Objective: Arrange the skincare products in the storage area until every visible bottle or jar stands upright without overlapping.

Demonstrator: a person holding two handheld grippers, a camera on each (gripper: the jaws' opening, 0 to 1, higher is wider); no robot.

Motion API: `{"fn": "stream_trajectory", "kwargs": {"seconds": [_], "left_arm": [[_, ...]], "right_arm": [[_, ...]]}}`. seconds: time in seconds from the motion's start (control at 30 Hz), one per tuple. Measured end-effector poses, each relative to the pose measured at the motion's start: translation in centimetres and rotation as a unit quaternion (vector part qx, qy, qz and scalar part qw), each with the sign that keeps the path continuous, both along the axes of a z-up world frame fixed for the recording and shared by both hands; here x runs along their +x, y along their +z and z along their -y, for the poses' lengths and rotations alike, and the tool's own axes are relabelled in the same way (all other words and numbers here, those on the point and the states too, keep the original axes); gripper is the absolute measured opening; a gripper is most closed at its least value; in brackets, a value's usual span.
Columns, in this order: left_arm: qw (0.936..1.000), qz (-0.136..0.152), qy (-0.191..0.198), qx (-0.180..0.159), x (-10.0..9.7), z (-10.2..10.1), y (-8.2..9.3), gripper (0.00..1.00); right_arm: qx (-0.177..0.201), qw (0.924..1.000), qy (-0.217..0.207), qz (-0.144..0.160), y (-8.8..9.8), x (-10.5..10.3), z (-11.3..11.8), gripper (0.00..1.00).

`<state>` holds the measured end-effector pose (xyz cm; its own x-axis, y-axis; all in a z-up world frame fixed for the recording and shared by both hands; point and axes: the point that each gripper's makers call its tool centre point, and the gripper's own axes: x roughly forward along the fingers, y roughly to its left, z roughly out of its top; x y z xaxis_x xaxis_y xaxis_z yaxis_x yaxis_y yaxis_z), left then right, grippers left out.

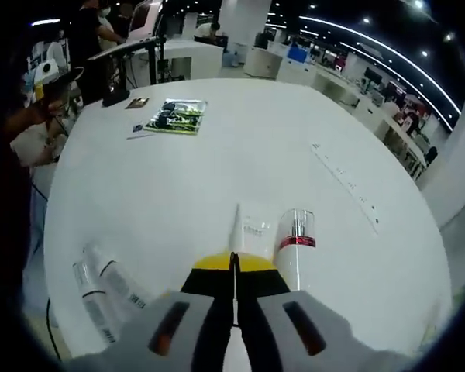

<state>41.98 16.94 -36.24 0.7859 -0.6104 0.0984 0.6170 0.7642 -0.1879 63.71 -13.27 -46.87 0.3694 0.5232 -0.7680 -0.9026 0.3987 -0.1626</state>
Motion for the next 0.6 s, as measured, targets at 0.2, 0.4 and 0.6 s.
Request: {"fn": "stream_trajectory", "kwargs": {"seconds": [0.2,0.4,0.6], "left_arm": [[1.0,0.0,0.003,0.004,0.1,-0.3,0.1,0.62],[1.0,-0.001,0.007,0.002,0.1,-0.6,0.0,0.62],[1.0,-0.003,0.007,0.005,0.1,-0.7,-0.1,0.62]], "right_arm": [[-0.04,0.9987,-0.03,0.01,-0.8,1.0,1.1,0.0],[-0.031,0.998,-0.052,-0.019,-1.5,1.1,1.3,0.01],[-0.026,0.9972,-0.061,-0.035,-2.2,1.0,0.9,0.18]]}}
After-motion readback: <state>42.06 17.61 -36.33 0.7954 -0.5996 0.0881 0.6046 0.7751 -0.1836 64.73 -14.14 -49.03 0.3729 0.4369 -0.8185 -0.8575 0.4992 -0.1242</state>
